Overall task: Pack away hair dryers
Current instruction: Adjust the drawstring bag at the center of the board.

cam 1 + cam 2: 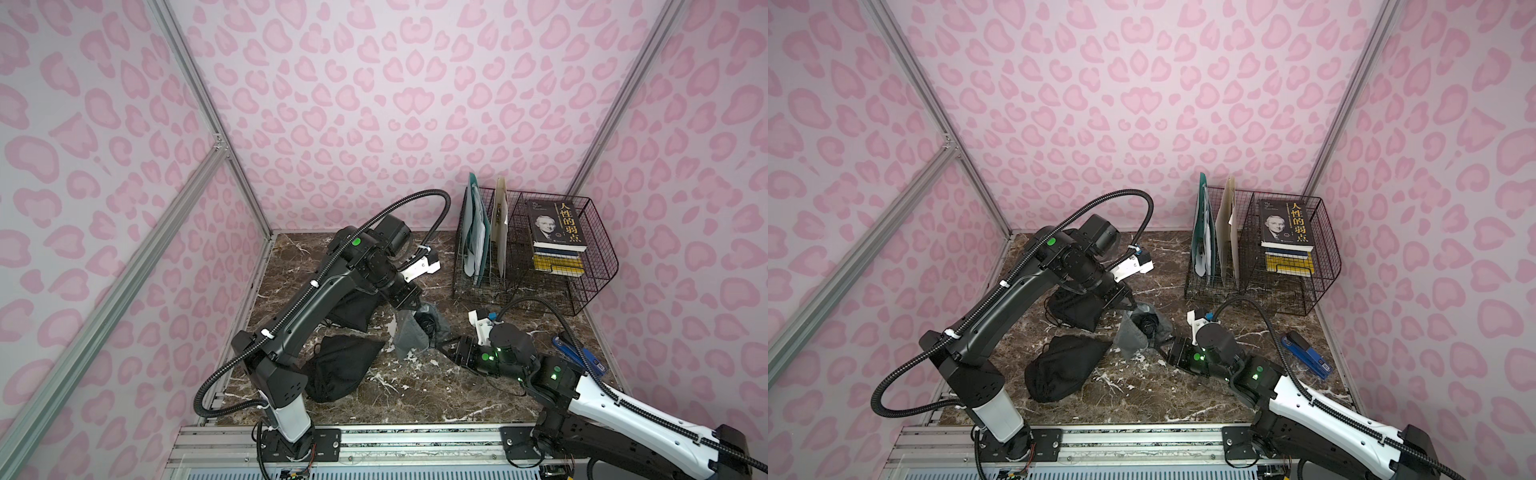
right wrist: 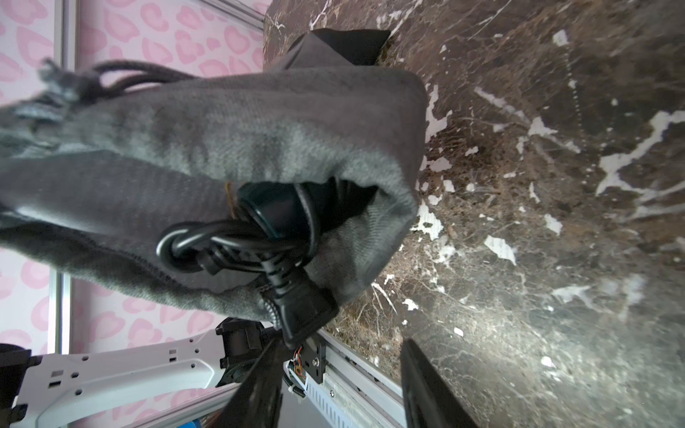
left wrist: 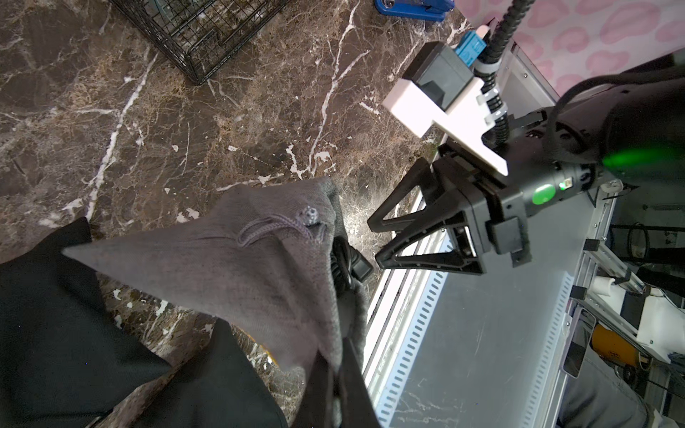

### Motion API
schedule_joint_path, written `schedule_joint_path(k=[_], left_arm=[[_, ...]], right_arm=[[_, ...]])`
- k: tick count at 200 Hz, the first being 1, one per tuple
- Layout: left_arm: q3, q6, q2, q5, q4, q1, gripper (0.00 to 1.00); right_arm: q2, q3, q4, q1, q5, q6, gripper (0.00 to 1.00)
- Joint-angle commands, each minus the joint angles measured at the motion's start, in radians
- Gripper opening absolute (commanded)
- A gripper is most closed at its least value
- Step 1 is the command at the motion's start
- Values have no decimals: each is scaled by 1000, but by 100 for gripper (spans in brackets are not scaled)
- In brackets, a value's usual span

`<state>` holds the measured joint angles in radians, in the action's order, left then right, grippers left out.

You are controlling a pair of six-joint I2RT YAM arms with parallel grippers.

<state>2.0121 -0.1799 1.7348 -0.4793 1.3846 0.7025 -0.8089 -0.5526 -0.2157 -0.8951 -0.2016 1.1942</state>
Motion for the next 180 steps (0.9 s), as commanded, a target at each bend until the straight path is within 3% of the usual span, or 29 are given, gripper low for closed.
schedule_joint_path(k=[1,63,94,180], left_arm=[[9,4,-16,-42,-19,-4,1],[23,12,-19,-54,-19,-6,1],[25,12,-24,-57,-18,-6,1],[31,14,-30,-76,-13,-7,1]], right_arm=[[35,29,71,-1,61,30,50],[150,128,181,-25,67,112,47],[167,116,137,-70,108,114,49],[83,106,195,-74,159,99,49]])
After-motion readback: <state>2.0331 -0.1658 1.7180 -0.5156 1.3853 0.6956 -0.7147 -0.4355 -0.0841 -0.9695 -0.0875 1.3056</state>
